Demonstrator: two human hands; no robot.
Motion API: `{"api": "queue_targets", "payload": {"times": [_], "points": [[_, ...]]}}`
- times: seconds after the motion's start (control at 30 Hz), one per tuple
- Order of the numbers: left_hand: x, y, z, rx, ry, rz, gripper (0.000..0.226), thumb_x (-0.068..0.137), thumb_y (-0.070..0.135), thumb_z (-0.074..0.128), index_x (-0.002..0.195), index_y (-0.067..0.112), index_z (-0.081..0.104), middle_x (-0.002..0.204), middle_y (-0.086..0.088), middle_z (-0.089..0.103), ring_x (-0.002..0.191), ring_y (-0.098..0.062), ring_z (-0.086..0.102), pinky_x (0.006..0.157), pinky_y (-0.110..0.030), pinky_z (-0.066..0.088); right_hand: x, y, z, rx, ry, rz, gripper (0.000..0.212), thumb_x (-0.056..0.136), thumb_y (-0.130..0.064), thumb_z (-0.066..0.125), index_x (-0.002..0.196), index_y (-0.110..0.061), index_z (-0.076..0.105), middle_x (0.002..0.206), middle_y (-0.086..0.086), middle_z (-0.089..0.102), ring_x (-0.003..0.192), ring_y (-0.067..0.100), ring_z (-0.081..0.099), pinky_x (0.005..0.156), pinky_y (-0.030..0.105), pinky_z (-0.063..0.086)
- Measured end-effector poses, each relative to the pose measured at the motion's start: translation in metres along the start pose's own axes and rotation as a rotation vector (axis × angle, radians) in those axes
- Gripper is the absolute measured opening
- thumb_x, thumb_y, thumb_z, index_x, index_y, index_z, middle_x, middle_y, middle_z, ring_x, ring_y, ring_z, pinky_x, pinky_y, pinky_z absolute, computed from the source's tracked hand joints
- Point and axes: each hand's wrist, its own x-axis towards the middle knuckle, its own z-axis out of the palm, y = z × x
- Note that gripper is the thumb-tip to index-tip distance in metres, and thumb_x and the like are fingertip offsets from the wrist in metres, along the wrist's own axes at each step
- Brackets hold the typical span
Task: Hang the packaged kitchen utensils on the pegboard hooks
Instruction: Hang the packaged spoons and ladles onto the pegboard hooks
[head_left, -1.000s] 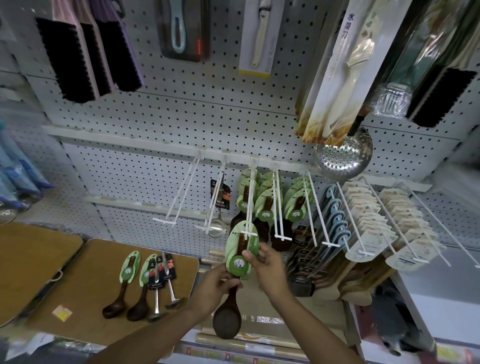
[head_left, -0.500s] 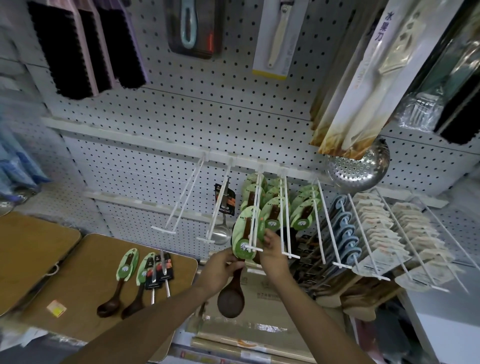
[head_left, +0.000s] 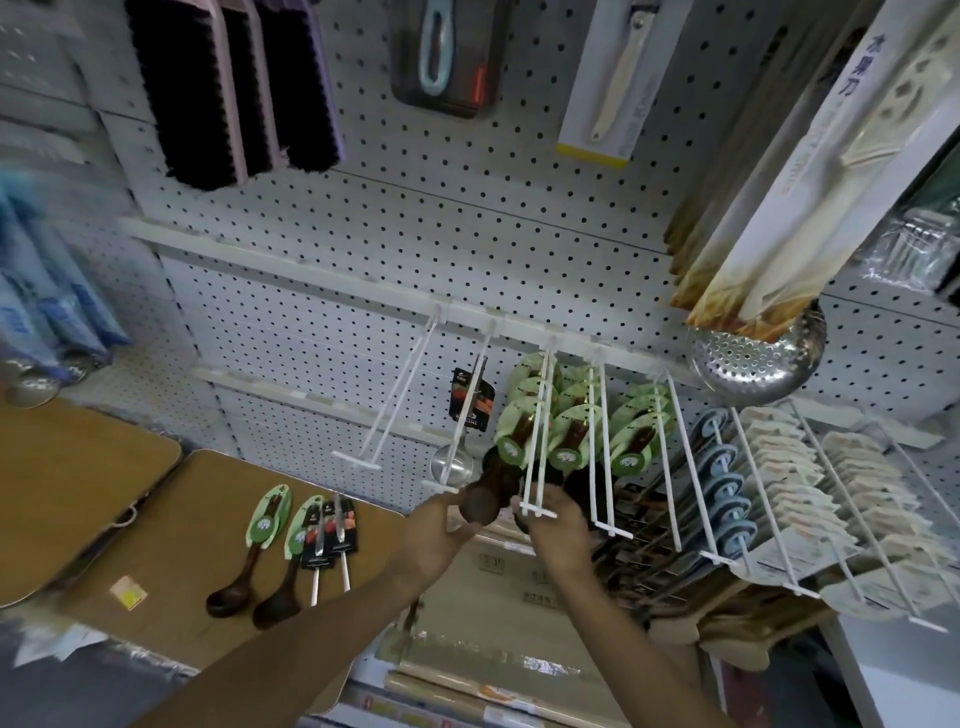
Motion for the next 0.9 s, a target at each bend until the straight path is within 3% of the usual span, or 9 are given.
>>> {"api": "queue_targets", "payload": {"times": [0.07,0.13,0.23,0.33,0.4,0.5,0.6,0.67,0.9], "points": [[-0.013,-0.014,-0.013,0.119,0.031,0.111,0.046,0.091,0.036,0.07,0.135,0.027,0.057,0.135,0.004,0.062,0.117,-0.01,0.06,0.098,-0.025,0.048,-0.011,0.011,0.003,-0.116,-0.044,-0.07,0.026,0.087,-0.005,0.069,0.112,-0.011,0.066,0.108,0.005,0.069,0.103,0.021,0.065,0.092,0.033,0.051],[-0.028,-0.026,-0.031,0.321,0.051,0.233,0.044,0.096,0.04,0.061,0.138,0.033,0.052,0.145,0.012,0.052,0.131,-0.005,0.048,0.109,-0.024,0.039,-0.019,0.013,0.011,-0.304,-0.128,-0.18,0.032,0.09,-0.012,0.067,0.121,-0.017,0.063,0.114,-0.002,0.069,0.108,0.016,0.064,0.098,0.035,0.05],[-0.043,-0.052,-0.063,0.486,0.053,0.346,0.046,0.099,0.053,0.043,0.141,0.034,0.05,0.149,0.02,0.044,0.147,-0.006,0.026,0.118,-0.036,0.033,-0.026,0.013,0.025,-0.532,-0.228,-0.364,0.041,0.09,-0.015,0.066,0.13,-0.02,0.059,0.129,-0.004,0.064,0.113,0.013,0.061,0.094,0.022,0.045],[-0.057,-0.079,-0.095,0.52,0.063,0.435,0.051,0.098,0.059,0.036,0.136,0.031,0.055,0.143,0.015,0.053,0.143,-0.011,0.036,0.114,-0.035,0.038,-0.034,0.009,0.047,-0.646,-0.317,-0.524,0.041,0.092,-0.019,0.062,0.133,-0.02,0.057,0.134,-0.002,0.06,0.121,0.016,0.055,0.097,0.025,0.042],[-0.064,-0.095,-0.113,0.534,0.096,0.478,0.043,0.097,0.049,0.05,0.133,0.027,0.059,0.138,0.012,0.058,0.137,-0.01,0.043,0.112,-0.029,0.039,-0.038,0.006,0.064,-0.696,-0.354,-0.613,0.04,0.094,-0.024,0.06,0.134,-0.022,0.055,0.136,-0.004,0.057,0.125,0.014,0.051,0.104,0.025,0.039],[-0.07,-0.12,-0.139,0.535,0.1,0.462,0.043,0.096,0.044,0.059,0.134,0.025,0.059,0.138,0.01,0.058,0.134,-0.008,0.046,0.109,-0.026,0.04,-0.039,0.009,0.095,-0.761,-0.423,-0.669,0.043,0.095,-0.028,0.059,0.137,-0.021,0.053,0.138,-0.005,0.054,0.129,0.013,0.046,0.106,0.022,0.034],[-0.078,-0.143,-0.162,0.485,0.096,0.38,0.045,0.095,0.048,0.058,0.136,0.029,0.057,0.138,0.013,0.056,0.128,-0.004,0.049,0.103,-0.021,0.045,-0.038,0.014,0.131,-0.8,-0.479,-0.713,0.047,0.095,-0.034,0.058,0.139,-0.02,0.051,0.142,-0.003,0.053,0.131,0.016,0.046,0.107,0.034,0.04],[-0.082,-0.159,-0.175,0.458,0.079,0.342,0.047,0.094,0.051,0.058,0.137,0.031,0.055,0.138,0.012,0.055,0.126,-0.003,0.051,0.101,-0.02,0.046,-0.04,0.013,0.157,-0.817,-0.518,-0.712,0.049,0.094,-0.033,0.06,0.139,-0.018,0.05,0.142,-0.001,0.052,0.13,0.017,0.047,0.107,0.034,0.039],[-0.08,-0.246,-0.208,0.521,0.055,0.266,0.05,0.083,0.037,0.078,0.128,0.022,0.062,0.128,-0.001,0.065,0.114,-0.017,0.063,0.09,-0.027,0.051,-0.028,0.032,0.257,-0.847,-0.611,-0.659,0.05,0.09,-0.03,0.065,0.137,-0.017,0.052,0.137,0.003,0.055,0.127,0.022,0.049,0.098,0.037,0.044]]}}
